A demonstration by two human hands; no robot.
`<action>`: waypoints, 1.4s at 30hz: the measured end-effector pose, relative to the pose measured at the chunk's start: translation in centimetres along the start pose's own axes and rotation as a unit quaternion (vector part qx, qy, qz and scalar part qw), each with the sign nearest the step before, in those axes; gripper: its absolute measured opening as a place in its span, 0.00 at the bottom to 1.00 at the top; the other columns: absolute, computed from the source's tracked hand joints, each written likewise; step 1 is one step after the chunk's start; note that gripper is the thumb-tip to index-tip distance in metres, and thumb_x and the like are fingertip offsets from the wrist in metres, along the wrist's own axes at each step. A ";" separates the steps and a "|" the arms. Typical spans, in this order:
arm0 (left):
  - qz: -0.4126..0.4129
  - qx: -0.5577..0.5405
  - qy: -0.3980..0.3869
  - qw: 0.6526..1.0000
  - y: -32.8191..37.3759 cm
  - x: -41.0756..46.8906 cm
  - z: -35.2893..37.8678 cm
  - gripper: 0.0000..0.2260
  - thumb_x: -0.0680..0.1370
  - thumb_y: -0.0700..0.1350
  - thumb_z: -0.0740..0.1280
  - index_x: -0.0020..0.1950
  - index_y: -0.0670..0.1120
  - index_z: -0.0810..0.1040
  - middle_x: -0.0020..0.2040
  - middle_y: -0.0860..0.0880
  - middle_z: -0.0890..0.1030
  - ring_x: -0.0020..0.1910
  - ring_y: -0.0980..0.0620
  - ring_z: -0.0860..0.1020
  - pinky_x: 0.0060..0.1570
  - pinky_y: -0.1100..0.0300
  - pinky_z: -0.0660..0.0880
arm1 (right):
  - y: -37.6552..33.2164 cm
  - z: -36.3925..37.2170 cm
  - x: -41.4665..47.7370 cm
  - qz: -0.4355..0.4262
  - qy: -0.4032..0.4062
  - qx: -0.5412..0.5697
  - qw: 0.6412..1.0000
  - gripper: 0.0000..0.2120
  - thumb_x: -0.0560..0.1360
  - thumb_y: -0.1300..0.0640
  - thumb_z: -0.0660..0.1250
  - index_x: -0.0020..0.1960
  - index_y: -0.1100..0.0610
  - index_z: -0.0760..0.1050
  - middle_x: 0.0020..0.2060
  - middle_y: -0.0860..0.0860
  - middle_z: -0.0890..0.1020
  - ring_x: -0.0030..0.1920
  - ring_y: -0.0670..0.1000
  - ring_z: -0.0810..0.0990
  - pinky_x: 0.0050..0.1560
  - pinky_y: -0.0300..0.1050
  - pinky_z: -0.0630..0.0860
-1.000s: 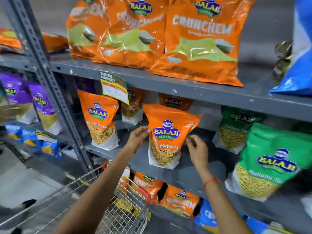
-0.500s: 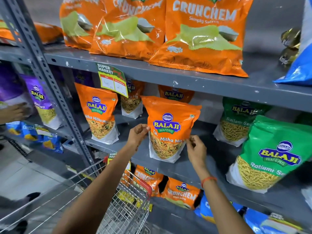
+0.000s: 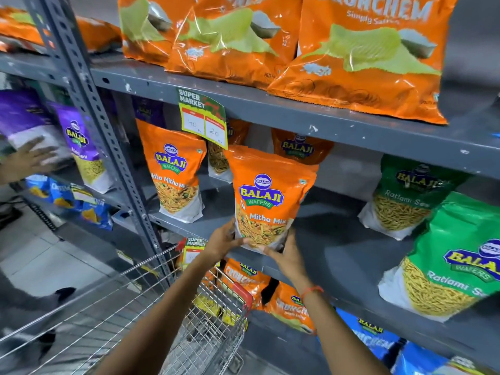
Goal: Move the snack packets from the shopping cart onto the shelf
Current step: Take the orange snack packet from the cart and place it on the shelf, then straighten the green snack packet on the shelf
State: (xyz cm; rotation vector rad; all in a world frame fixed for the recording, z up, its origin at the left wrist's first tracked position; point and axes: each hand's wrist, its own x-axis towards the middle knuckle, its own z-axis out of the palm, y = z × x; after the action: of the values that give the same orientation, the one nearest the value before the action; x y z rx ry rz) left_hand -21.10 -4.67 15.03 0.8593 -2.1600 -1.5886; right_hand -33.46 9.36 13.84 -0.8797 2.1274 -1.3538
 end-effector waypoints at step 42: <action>0.100 0.055 -0.190 0.975 7.7 -2.1 27.9 0.26 0.75 0.43 0.68 0.70 0.39 0.62 0.67 0.40 0.74 0.65 0.43 0.73 0.64 0.47 0.71 | 10.7 -23.6 -13.0 0.081 0.221 0.109 0.966 0.35 0.65 0.38 0.70 0.68 0.45 0.62 0.63 0.45 0.75 0.65 0.49 0.73 0.68 0.54 0.70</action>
State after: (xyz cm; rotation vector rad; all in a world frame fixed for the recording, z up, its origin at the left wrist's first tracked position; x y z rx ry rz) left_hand -37.84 18.97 13.37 0.3691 -2.5202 -1.6488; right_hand -43.42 36.59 14.18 -0.3269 2.2430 -1.7815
